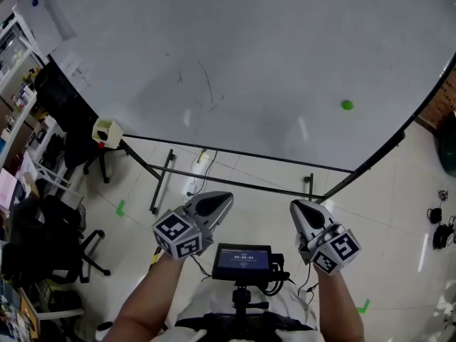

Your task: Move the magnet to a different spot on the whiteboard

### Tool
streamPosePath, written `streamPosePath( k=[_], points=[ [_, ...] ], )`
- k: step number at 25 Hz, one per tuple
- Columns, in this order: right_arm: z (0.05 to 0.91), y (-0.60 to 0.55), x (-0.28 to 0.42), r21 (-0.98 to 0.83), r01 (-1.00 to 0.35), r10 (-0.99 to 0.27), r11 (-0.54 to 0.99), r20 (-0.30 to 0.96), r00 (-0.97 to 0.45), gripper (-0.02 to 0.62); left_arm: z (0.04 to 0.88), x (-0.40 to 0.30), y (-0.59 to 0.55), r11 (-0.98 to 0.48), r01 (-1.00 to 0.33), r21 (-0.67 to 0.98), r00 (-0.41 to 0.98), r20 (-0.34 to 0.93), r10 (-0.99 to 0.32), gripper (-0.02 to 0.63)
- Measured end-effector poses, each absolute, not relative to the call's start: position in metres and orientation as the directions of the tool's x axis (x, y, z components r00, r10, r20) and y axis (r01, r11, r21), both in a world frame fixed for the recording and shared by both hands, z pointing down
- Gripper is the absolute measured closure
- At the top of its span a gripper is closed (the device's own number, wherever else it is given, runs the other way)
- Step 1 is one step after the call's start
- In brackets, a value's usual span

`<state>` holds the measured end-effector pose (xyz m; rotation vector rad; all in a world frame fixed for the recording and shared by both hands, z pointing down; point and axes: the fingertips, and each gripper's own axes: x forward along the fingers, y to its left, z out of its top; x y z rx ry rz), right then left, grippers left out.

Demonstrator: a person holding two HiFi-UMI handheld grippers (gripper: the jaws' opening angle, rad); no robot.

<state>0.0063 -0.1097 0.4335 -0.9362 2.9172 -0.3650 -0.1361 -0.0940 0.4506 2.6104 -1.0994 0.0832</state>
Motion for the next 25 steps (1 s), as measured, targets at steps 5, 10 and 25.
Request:
streamPosePath(
  k=[5,10,25],
  points=[
    [0.421,-0.153,0.043,-0.175,-0.613,-0.62,0.771,0.014,-0.784,0.589,0.443,-0.106,-0.133,-0.674,-0.699,0.239,0.714,0.177,-0.678,0.591],
    [0.408,-0.185,0.076,-0.09,-0.661,-0.661,0.745,0.027,-0.75,0.589,0.431,-0.086,-0.163,-0.671,-0.701,0.241,0.71,0.155,-0.687,0.591],
    [0.371,-0.225,0.111,0.292,-0.724,-0.769,0.625,0.076,-0.634,0.589,0.407,-0.049,-0.201,-0.741,-0.642,0.197,0.767,0.145,-0.626,0.591]
  ],
)
